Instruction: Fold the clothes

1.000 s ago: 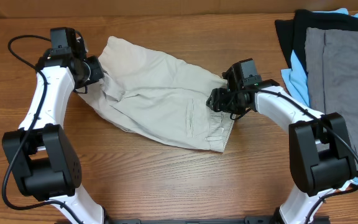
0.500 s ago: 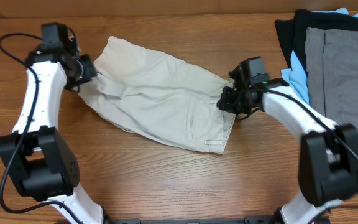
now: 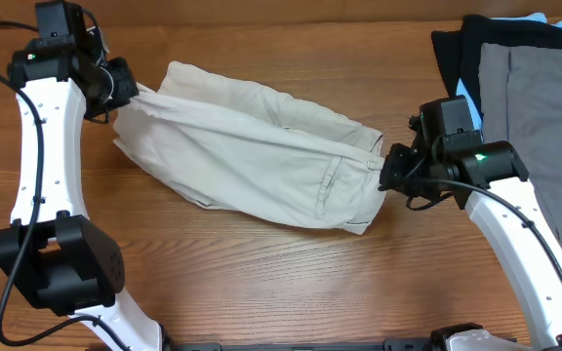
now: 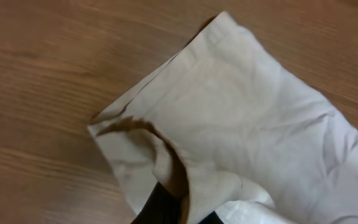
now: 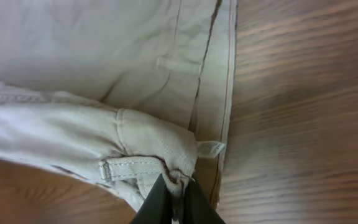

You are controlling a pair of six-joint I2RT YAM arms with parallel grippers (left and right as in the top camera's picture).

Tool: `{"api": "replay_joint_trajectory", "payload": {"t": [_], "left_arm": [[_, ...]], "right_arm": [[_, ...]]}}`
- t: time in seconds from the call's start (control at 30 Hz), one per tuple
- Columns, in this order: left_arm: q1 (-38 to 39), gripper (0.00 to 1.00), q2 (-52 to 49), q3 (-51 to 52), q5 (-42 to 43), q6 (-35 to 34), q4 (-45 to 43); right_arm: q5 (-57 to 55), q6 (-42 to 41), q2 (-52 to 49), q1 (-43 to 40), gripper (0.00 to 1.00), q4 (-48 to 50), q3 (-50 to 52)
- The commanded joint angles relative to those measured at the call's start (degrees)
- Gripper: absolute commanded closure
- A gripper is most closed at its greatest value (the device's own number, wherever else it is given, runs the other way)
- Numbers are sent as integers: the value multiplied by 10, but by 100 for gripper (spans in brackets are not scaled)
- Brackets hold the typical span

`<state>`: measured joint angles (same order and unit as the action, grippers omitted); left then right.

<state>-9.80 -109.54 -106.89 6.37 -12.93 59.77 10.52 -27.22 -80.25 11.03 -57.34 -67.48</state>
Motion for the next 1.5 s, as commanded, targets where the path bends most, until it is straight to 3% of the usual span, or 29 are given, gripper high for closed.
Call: {"api": "replay_joint_trajectory", "payload": {"t": [0.0,0.37,0.67,0.83,0.87,0.9,0.97,1.0,1.07,1.17,1.23,1.47], "left_arm": [[0,96,1,-15,-19,13,-34],[29,96,-10,-11,-41,14,-114],[37,94,-103,-11,-47,14,-143],[37,80,-151,-11,-53,14,-210],[37,70,-159,-11,-51,14,-222],[38,53,-165,-11,-48,14,-232],[43,14,-175,-11,-49,14,-244],[45,0,-176,-11,-48,18,-247],[50,0,-177,-11,-48,37,-247],[57,0,-170,-19,-38,54,-234],[57,0,-161,-46,-16,53,-192],[52,0,-141,-196,12,61,31]], "right_arm": [[-74,-18,-7,-4,96,31,-1],[-101,-15,-102,-14,96,174,0],[-116,-15,-169,-15,96,219,0],[-118,-11,-226,-15,96,287,0],[-118,-11,-237,-15,96,301,0],[-118,-11,-244,-15,96,311,0],[-118,-11,-258,-15,76,337,0],[-118,-11,-261,-15,63,347,0],[-117,-11,-260,-15,32,356,-2],[-113,-11,-250,-16,16,332,-20],[-109,-11,-234,-17,9,288,-43],[-32,-22,-155,-22,2,118,-106]]}}
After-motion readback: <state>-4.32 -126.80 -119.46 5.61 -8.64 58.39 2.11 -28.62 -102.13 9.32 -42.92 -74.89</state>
